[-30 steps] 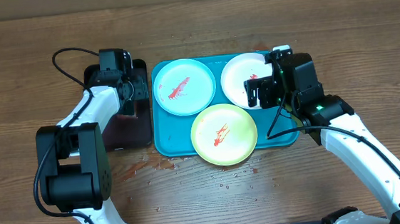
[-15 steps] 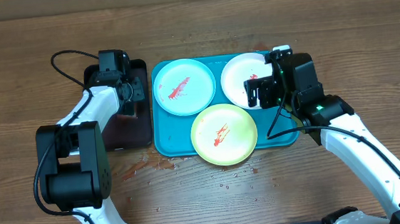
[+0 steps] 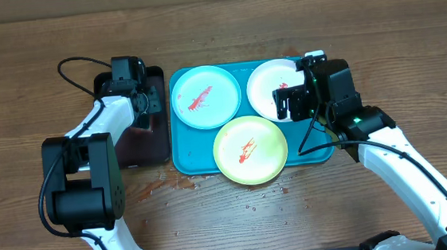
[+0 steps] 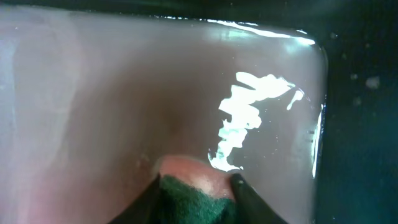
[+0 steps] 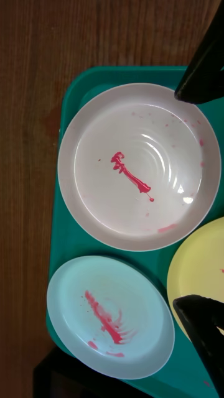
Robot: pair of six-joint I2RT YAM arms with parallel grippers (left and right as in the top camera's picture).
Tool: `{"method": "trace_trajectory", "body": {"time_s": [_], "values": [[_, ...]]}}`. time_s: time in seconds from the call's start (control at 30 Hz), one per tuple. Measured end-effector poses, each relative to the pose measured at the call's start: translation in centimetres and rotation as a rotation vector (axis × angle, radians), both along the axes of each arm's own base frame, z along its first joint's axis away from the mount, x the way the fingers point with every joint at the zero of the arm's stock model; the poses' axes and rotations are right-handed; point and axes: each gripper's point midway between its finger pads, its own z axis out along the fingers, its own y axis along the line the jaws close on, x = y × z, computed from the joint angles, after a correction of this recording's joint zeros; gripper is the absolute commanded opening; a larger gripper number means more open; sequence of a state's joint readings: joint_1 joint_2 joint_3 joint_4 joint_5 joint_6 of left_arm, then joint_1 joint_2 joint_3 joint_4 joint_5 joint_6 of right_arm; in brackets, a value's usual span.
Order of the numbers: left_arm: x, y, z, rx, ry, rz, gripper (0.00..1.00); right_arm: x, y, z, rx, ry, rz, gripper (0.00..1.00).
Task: Clean dirty plates on tray and stack at the side
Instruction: 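Grasp the green-and-pink sponge with the left gripper and lift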
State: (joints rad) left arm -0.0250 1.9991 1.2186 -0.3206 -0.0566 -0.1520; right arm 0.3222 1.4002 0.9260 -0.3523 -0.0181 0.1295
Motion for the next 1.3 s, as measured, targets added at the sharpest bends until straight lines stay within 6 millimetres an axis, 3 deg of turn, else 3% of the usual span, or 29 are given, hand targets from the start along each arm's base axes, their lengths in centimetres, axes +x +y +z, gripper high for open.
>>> {"method": "trace_trajectory", "body": {"time_s": [0.1, 0.43, 0.8, 1.0, 1.3], "values": [[0.0, 0.0, 0.0, -0.002, 0.001, 0.004, 0.04, 0.0, 0.0, 0.0, 0.000, 0.000, 0.001, 1.00], [-0.2, 0.2, 1.1, 0.010, 0.061, 0.006, 0.04, 0.0, 0.0, 0.0, 0.000, 0.000, 0.000, 1.00], [1.7, 1.2, 7.8, 0.060, -0.030, 0.035, 0.04, 0.0, 0.0, 0.0, 0.000, 0.000, 0.000, 1.00], [0.2, 1.2, 7.4, 0.067, 0.037, 0.037, 0.04, 0.0, 0.0, -0.1, 0.000, 0.002, 0.001, 1.00], [-0.3, 1.1, 7.1, 0.055, 0.058, 0.046, 0.04, 0.1, 0.1, -1.5, -0.010, 0.040, 0.003, 1.00]]}}
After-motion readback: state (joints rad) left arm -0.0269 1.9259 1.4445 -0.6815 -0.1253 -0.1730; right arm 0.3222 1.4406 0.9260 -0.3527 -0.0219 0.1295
